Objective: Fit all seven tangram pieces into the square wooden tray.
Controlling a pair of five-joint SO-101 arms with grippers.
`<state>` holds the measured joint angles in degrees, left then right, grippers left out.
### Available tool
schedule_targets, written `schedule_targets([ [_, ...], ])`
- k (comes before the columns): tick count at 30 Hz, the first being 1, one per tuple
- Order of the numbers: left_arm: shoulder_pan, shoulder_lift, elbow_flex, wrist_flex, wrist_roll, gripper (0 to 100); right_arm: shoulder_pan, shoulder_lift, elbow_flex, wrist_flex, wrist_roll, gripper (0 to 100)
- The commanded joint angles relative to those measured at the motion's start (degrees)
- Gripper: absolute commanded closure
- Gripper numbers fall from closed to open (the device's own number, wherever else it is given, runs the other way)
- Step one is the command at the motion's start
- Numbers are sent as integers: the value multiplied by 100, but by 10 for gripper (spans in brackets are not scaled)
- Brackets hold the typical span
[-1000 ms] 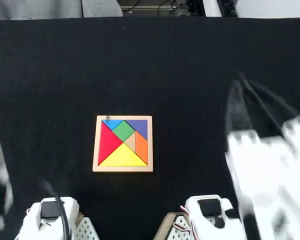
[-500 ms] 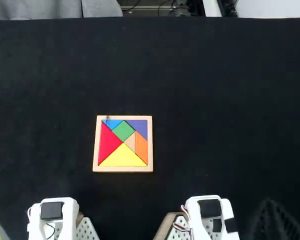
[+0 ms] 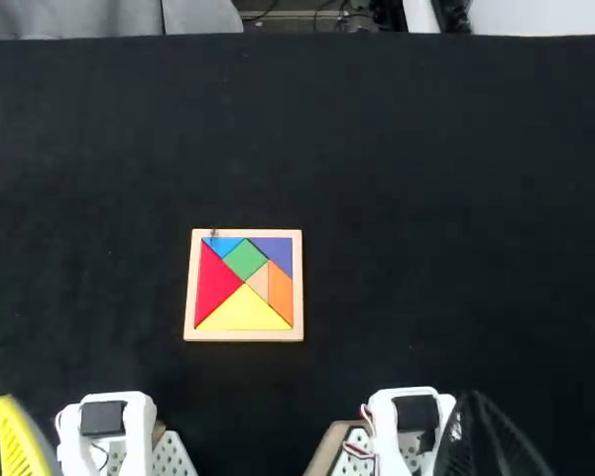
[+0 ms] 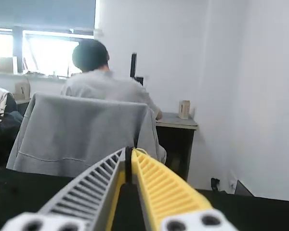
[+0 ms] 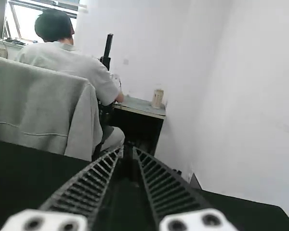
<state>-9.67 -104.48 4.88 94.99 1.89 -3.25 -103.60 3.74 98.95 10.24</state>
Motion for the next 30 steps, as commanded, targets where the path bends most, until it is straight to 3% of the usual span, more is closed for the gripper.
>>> schedule_targets([
  [1, -4, -9, 57, -105, 44, 970, 281, -488, -268, 53, 44, 986],
  [6, -4, 0, 198, -598, 44, 970, 1002, -488, -479, -325, 18, 986],
  [12, -4, 0, 1974, -1714, 44, 970, 1178, -497, 462, -905, 9, 986],
  [18, -4, 0, 4655, -3376, 44, 970, 1178, -497, 2905, -1934, 9, 986],
  [30, 57, 9, 9200, -6409, 35, 970, 1134, -488, 8198, -5037, 44, 986],
])
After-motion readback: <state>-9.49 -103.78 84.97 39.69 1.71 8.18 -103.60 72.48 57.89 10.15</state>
